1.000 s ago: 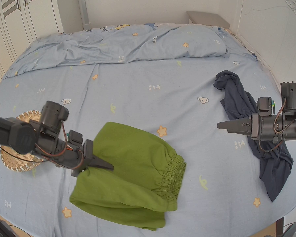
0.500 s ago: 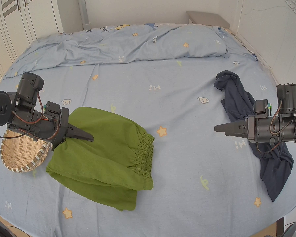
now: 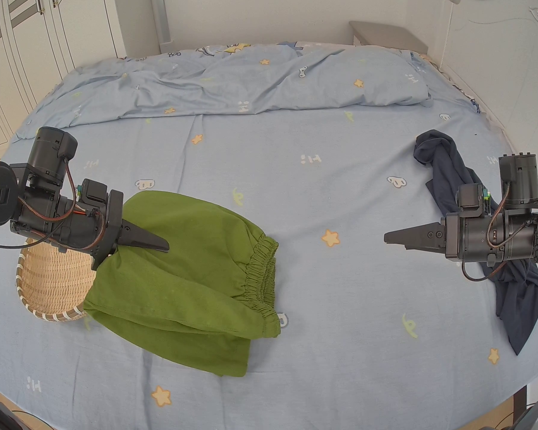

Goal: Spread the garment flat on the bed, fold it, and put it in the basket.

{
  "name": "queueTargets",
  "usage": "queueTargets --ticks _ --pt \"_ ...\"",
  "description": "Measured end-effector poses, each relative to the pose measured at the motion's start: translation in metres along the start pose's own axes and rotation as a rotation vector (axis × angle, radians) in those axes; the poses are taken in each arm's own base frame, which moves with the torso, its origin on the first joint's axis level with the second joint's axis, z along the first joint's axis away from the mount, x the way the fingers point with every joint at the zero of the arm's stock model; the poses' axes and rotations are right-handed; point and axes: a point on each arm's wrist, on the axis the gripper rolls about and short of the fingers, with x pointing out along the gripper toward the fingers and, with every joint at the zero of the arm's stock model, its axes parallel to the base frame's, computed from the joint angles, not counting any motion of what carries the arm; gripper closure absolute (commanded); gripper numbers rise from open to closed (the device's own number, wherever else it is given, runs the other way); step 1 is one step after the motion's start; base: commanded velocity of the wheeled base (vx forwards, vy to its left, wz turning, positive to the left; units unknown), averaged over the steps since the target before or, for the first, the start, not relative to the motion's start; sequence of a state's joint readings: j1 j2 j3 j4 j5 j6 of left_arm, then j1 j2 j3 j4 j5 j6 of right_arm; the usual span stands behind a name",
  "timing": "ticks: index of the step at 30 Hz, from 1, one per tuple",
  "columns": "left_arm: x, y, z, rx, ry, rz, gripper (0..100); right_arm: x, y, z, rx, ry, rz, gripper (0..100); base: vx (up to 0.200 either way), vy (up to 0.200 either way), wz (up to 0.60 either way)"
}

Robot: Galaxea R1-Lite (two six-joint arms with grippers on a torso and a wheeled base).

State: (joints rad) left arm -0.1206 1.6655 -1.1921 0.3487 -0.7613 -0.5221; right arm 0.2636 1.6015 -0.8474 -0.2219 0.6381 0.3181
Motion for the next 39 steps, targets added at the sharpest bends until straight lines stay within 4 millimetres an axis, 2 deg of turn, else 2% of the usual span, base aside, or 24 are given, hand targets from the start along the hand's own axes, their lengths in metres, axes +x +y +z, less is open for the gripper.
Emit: queueTargets --ticks 4,12,21,27,39 --pt "0.001 0.0 -0.001 0.004 0.004 0.001 100 0.0 0.0 0.0 -0.001 0.001 0.001 0 0.0 0.2 0.0" --pt "-0.001 -0.006 -0.012 0.057 0.019 -0.009 100 0.001 0.001 -0.001 -0.002 0.006 0.004 0 0.0 0.0 0.0" --pt "-0.02 -0.032 -0.035 0.206 -0.005 -0.063 100 0.003 0.004 -0.003 -0.007 0.012 0.011 0 0.0 0.0 0.0" --pt "-0.025 -0.05 -0.04 0.306 -0.027 -0.102 100 0.002 0.004 -0.003 -0.009 0.009 0.011 0 0.0 0.0 0.0" --pt "-0.067 -0.058 -0.041 0.423 -0.227 -0.126 100 0.001 0.005 -0.002 -0.014 0.002 0.011 0 0.0 0.0 0.0"
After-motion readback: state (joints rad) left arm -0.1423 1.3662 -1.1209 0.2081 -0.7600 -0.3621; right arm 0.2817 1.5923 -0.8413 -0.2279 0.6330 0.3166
